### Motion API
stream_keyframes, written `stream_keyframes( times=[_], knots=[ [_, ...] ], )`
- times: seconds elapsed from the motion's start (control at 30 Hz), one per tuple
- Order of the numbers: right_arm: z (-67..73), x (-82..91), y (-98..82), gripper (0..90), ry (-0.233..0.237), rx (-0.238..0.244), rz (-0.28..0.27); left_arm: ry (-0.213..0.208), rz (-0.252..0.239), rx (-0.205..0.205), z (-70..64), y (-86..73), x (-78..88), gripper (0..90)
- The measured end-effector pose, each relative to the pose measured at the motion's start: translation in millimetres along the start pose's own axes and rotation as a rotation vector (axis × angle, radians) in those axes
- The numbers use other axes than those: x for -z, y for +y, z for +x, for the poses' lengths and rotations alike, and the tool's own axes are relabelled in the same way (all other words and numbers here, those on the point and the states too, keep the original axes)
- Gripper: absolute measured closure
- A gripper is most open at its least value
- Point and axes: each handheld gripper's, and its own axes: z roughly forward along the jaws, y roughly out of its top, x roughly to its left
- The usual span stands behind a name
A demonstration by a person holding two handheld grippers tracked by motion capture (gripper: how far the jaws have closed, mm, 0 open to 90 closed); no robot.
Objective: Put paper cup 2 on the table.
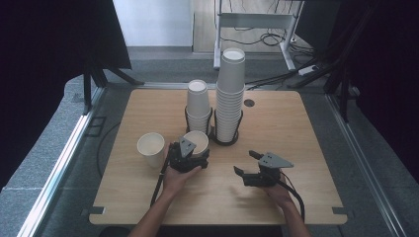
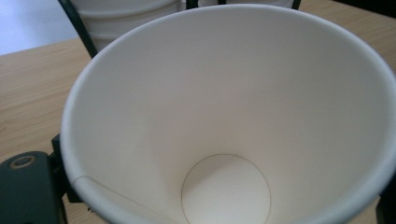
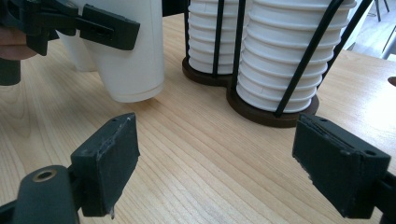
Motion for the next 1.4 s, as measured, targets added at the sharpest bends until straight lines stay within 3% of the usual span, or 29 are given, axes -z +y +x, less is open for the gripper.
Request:
stream_keyframes(
  times=[0.33, 0.57, 0.73, 0.83, 1.1, 1.3, 1.4],
  knots=[
    [0.8, -1.7, -1.7, 15.2, -0.001, 0.001, 0.003, 0.071, 0.041, -0.001, 5.0, -4.2, -8.0, 11.4],
    [1.3, -2.8, -3.0, 15.6, -0.001, 0.002, 0.011, 0.088, 0.056, 0.001, 4.1, -6.5, -13.8, 11.3],
    [1.6, -2.7, -2.9, 15.9, 0.003, 0.000, 0.009, 0.120, 0.065, -0.023, 4.1, -7.4, -15.6, 11.1],
    [2.5, -3.4, -3.1, 16.0, 0.008, 0.001, 0.010, 0.111, 0.071, -0.008, 7.1, -7.6, -16.8, 11.1],
    [2.5, -3.9, -3.4, 16.0, 0.007, 0.003, 0.011, 0.117, 0.079, -0.019, 9.6, -8.8, -17.4, 10.7],
    [2.9, -4.4, -3.8, 15.9, 0.010, 0.008, 0.019, 0.103, 0.066, -0.030, 7.8, -6.7, -14.7, 1.6],
    [2.9, -4.4, -3.8, 16.0, 0.014, 0.008, 0.020, 0.109, 0.063, -0.017, 7.6, -5.5, -11.7, 0.0]
  ],
)
